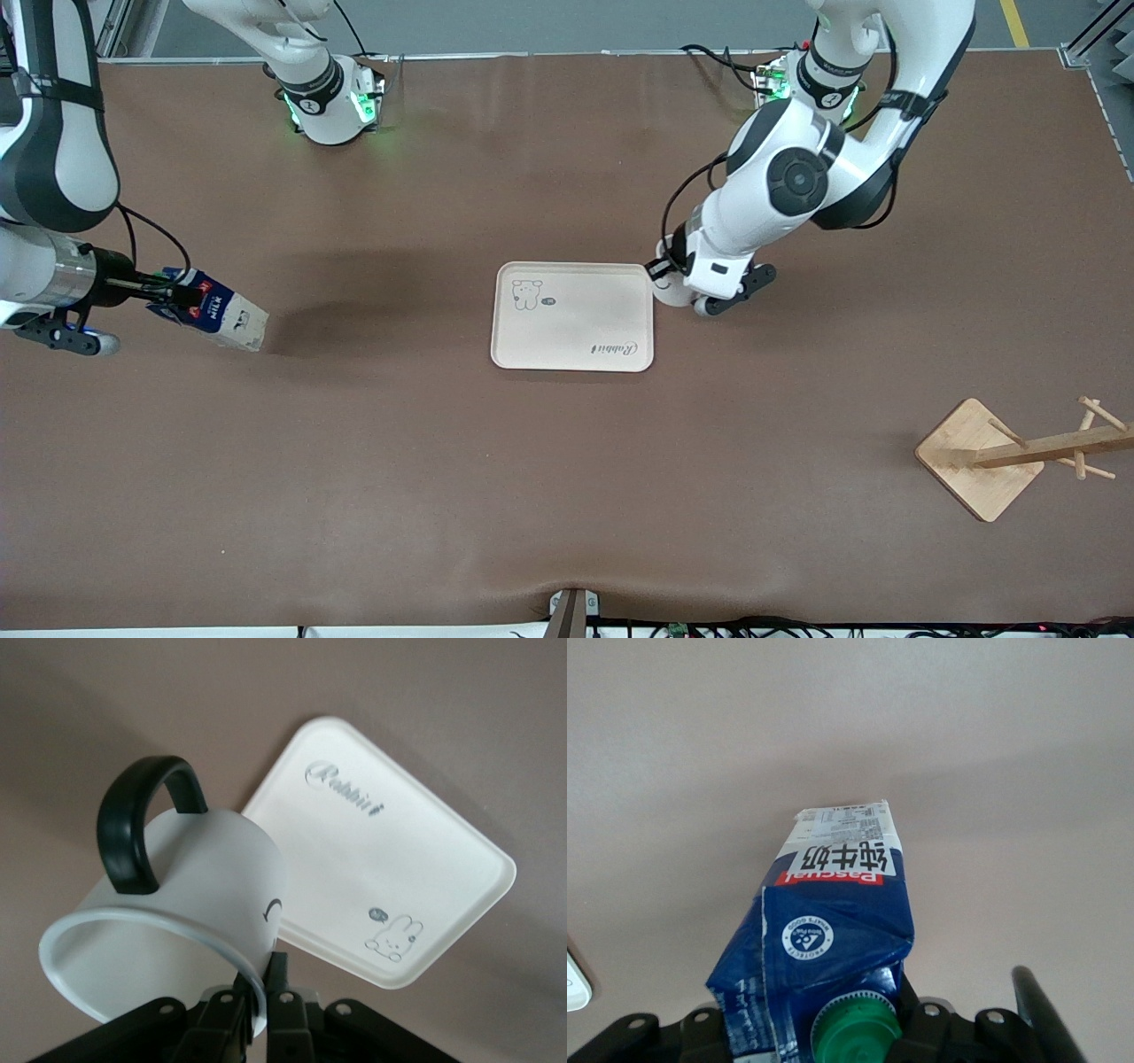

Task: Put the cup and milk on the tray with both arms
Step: 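Carry the mug over the tray with the left gripper while the right lifts carton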

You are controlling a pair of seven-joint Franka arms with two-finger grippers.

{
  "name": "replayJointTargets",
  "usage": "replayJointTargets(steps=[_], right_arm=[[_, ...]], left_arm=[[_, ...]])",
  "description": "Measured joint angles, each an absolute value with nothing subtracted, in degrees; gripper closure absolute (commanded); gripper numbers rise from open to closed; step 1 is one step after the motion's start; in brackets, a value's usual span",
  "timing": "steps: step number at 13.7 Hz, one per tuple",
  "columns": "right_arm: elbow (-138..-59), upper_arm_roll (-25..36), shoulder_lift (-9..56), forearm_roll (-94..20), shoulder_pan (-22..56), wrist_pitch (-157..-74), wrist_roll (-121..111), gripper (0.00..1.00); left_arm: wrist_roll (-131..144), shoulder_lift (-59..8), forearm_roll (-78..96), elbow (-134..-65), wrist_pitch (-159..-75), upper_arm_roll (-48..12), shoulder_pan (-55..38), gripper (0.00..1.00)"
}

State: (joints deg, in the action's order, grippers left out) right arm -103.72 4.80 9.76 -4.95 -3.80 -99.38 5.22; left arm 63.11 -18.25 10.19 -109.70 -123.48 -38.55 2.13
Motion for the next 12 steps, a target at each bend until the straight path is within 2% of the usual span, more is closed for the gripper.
replayJointTargets(steps=[7,12], right_arm=[[-98.6,4.24,10.83,-4.96,-2.82,-96.42,5.21,0.73],[-96.18,3.97,11.0,-5.48,2.15,-93.72,10.53,0.72]], left_arm=[[69.01,-35.95,10.12,-101.55,-123.03,-37.92,-2.45,1.0],[72.94,-39.51,10.06,-98.69,-122.98,-31.9,-9.33,1.0]])
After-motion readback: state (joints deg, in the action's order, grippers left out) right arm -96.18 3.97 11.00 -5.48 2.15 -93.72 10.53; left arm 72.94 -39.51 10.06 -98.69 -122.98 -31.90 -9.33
